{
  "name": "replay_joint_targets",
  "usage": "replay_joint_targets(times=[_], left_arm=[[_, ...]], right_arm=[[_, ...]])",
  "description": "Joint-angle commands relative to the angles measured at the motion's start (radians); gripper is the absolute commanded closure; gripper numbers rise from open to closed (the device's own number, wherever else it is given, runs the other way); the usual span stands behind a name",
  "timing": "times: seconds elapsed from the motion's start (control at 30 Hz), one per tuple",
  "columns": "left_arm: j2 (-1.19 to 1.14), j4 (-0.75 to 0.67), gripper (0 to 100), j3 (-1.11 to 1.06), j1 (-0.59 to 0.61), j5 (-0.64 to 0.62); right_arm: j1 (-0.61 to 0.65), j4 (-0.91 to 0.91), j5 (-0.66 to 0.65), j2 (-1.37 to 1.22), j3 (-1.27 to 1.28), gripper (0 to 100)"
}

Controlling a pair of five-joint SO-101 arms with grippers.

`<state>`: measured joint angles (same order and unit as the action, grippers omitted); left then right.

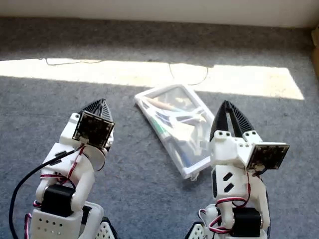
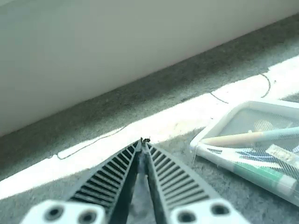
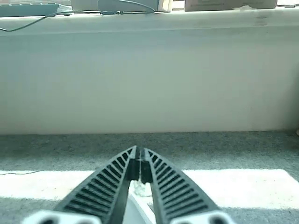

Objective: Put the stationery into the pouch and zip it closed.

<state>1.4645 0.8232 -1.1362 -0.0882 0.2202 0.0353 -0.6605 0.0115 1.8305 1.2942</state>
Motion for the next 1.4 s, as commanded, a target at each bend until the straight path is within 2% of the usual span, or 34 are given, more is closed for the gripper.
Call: replay_joint_targets(times=[0.0,0.3,0.63,0.83,1.0,1.07,1.3,1.37], left_arm=[[0.013,0.078,99,0.047,0.013,-0.011],[0.013,0.133,99,-0.018,0.111,-0.012],[0.013,0.133,99,-0.234,0.117,-0.009],[0.013,0.132,99,-0.320,0.117,-0.009],[0.013,0.132,99,-0.377,0.116,-0.009],[0.013,0.106,99,-0.409,0.116,-0.009],[0.013,-0.123,99,-0.568,0.116,-0.009],[0.013,-0.140,99,-0.570,0.117,-0.009]], right_arm=[[0.012,-0.114,0.002,0.007,0.012,99.4],[0.012,-0.312,0.003,0.007,0.019,99.4],[0.010,-0.576,0.003,0.007,0.024,99.4],[-0.054,-0.587,0.003,0.007,0.125,99.4],[-0.059,-0.587,0.002,0.007,0.260,99.4],[-0.059,-0.587,0.002,0.007,0.288,99.4],[-0.059,-0.587,0.002,0.007,0.372,99.4],[-0.059,-0.587,0.002,0.007,0.410,99.4]])
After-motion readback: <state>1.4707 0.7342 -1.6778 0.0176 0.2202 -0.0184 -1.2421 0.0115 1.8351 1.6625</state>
